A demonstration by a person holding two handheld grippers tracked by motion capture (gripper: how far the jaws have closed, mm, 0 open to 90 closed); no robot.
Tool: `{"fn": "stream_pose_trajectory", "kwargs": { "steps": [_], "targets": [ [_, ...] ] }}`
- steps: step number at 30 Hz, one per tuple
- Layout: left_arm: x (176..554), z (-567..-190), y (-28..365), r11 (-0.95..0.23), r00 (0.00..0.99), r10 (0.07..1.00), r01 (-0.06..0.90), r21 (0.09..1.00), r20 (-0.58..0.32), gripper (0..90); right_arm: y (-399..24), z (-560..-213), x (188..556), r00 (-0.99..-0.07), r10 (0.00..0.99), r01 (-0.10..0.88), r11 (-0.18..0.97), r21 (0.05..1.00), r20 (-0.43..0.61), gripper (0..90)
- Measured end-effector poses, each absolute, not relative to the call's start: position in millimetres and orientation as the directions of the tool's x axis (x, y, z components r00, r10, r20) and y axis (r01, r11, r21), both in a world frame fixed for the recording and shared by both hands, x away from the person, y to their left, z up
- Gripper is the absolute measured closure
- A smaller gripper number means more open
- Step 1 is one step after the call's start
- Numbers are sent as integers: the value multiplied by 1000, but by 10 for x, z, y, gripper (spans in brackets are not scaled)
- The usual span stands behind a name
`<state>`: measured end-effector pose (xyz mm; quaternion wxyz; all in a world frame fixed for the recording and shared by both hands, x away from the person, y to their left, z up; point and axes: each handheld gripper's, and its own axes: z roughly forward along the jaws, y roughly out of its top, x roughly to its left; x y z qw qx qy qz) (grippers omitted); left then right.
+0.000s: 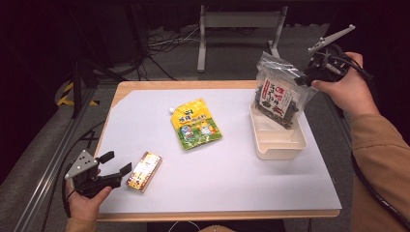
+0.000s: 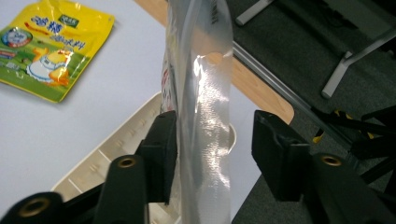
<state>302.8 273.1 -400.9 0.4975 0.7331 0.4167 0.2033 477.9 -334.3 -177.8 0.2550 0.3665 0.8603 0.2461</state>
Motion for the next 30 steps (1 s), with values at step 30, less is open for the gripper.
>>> {"fn": "stream_pose_trajectory", "kwargs": {
  "steps": [30],
  "targets": [
    [3093, -4011, 2673, -167, 581, 806, 407, 898, -114, 199, -3171, -1655, 4180, -669, 736, 343, 431, 835, -104, 408]
  ]
}}
